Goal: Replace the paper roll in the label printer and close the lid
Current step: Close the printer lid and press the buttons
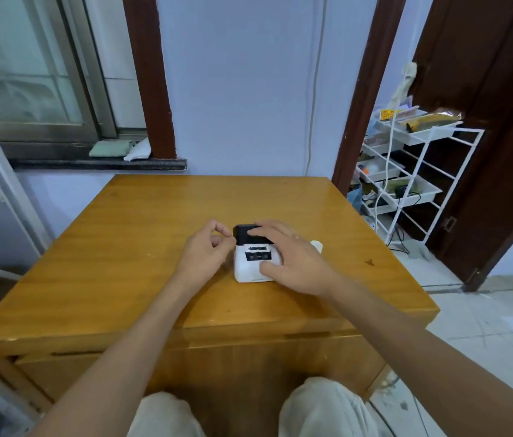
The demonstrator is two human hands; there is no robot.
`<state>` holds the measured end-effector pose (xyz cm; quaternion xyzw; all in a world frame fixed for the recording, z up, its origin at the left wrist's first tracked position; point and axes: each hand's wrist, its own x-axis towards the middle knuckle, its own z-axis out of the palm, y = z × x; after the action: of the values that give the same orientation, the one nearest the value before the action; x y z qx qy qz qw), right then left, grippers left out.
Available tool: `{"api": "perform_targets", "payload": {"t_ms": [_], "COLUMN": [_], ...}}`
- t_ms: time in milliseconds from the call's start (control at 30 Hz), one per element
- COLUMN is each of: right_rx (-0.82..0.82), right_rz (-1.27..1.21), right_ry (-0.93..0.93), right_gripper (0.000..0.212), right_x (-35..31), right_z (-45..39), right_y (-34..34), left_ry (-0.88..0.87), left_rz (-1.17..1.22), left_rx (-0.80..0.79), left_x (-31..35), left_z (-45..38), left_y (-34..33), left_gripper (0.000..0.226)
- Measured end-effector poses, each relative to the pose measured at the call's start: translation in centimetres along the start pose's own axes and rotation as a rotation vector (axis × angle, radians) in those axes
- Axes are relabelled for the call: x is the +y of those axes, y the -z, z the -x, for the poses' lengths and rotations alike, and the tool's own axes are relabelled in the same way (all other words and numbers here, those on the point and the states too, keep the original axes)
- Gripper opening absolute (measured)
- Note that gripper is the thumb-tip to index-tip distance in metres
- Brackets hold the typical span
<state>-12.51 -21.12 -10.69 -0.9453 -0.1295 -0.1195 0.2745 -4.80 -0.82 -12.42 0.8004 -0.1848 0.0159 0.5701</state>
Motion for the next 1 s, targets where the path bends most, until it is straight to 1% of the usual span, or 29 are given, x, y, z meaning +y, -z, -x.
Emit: {"api": "perform_targets", "payload": {"t_ms": [33, 100, 167, 200, 300, 367, 433, 500, 600, 733, 833, 900, 1000], "right_rx": [0.031, 0.063, 0.069, 0.075, 0.082, 0.094, 0.121, 0.147, 0.165, 0.188, 0.198, 0.212, 0.238], "right_rz": [-0.007, 0.016, 0.065, 0.06, 0.009, -0.029, -0.073, -0.064, -0.001, 0.011, -0.034, -0.113, -0.306], "right_ry": [0.005, 0.023, 0.031, 0.018, -0.063, -0.104, -0.108, -0.092, -0.076, -0.075, -0.1, -0.124, -0.176], "right_gripper": [0.05, 0.034, 0.025, 0.022, 0.016, 0.017, 0.027, 0.04, 0.047, 0.049, 0.046, 0.043, 0.043], "right_x": [0.1, 0.1, 0.1, 0.0, -0.4, -0.5, -0.6, -0.7, -0.9, -0.9, -1.0, -1.0, -0.7], "right_z": [-0.2, -0.9, -1.7, -2.2, -3.5, -3.9, -3.7, -3.1, -2.1, -0.5, 0.5, 0.9, 1.2], "right_y": [-0.1, 0.1, 0.4, 0.5, 0.5, 0.2, -0.1, -0.5, -0.7, -1.0, -1.3, -1.5, -2.0], "left_ry": [-0.017, -0.043, -0.051, -0.049, -0.028, -0.018, -0.021, -0.041, -0.093, -0.071, -0.063, -0.066, -0.062], "left_rz": [-0.015, -0.053, -0.11, -0.12, -0.085, -0.067, -0.082, -0.178, -0.3, -0.265, -0.251, -0.284, -0.347], "left_rx": [-0.022, -0.058, -0.082, -0.093, -0.098, -0.105, -0.118, -0.127, -0.124, -0.126, -0.166, -0.197, -0.206], "left_x": [0.0, 0.0, -0.1, -0.1, 0.0, -0.1, -0.1, -0.1, 0.3, 0.4, 0.6, 0.6, 0.7], "left_z": [0.1, 0.1, 0.0, -0.1, -0.1, -0.1, -0.1, 0.0, 0.2, 0.3, 0.3, 0.3, 0.3], "left_y": [0.0, -0.1, -0.1, -0.2, -0.3, -0.3, -0.2, -0.1, -0.3, -0.3, -0.1, -0.1, -0.3], "left_gripper": [0.008, 0.027, 0.045, 0.048, 0.044, 0.045, 0.049, 0.057, 0.064, 0.074, 0.075, 0.075, 0.087]}}
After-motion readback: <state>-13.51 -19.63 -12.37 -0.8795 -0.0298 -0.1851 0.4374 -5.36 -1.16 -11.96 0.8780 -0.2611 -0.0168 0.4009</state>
